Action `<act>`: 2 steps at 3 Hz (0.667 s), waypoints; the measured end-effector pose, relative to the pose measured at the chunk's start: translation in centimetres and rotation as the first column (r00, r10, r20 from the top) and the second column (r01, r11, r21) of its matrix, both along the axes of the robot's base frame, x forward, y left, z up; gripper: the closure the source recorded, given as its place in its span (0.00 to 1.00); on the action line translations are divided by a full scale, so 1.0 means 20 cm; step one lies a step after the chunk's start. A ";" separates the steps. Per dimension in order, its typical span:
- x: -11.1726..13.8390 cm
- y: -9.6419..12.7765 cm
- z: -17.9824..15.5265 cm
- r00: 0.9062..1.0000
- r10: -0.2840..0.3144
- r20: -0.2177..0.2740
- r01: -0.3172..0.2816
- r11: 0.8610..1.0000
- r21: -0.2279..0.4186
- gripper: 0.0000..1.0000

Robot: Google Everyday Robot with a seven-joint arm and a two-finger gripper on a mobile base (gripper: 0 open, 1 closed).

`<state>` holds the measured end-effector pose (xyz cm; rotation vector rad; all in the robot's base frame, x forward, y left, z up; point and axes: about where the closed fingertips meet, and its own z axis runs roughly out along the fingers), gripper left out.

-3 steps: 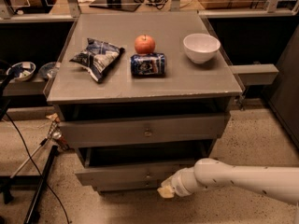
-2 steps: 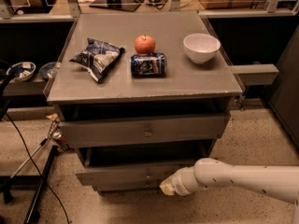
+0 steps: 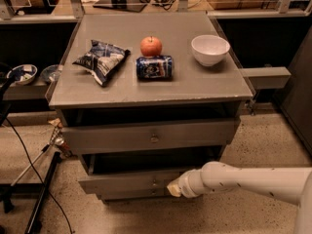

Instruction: Close middle drawer

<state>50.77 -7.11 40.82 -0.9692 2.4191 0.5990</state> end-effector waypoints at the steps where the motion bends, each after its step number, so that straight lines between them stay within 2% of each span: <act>1: 0.04 0.00 -0.01 1.000 -0.018 0.008 0.018 1.000 -0.001 1.00; 2: 0.09 0.01 -0.01 0.999 -0.025 0.022 0.026 1.000 -0.003 1.00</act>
Offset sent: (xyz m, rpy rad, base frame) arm 0.0273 0.0009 -0.0027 -0.0039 -0.0326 -0.0406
